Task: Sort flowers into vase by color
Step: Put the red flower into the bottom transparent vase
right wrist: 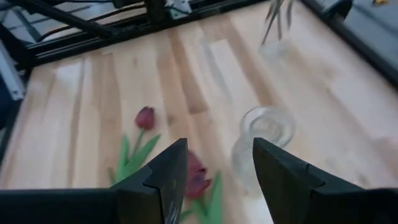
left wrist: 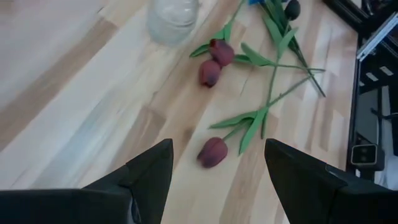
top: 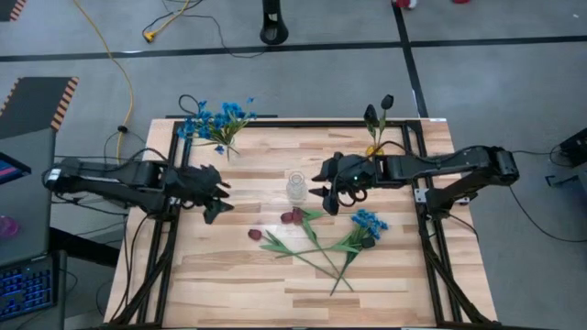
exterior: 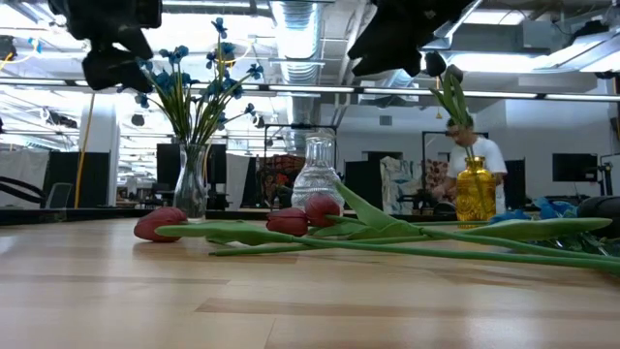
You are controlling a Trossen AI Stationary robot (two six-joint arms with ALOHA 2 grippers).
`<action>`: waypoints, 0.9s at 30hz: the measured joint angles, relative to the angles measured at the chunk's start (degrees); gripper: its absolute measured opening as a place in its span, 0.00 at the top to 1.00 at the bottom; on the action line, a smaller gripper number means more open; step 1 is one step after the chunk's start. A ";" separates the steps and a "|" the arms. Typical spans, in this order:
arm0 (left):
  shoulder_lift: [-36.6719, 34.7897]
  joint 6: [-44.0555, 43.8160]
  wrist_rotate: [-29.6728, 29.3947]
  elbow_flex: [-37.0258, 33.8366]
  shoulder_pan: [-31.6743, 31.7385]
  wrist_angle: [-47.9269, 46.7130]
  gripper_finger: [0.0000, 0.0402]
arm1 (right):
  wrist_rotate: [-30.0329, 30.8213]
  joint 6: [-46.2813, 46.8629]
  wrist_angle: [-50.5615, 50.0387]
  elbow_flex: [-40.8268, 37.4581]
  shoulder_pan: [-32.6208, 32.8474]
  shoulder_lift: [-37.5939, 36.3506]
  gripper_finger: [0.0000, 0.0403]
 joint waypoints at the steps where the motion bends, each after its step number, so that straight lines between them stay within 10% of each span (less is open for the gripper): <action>1: 0.65 -0.46 -0.94 -0.64 -1.04 1.71 0.40 | 0.00 1.43 -0.66 -0.01 0.66 0.00 0.48; 27: 25.25 3.49 -10.90 -1.49 -12.40 23.84 0.40 | 0.54 31.17 -2.65 -0.09 16.42 19.15 0.48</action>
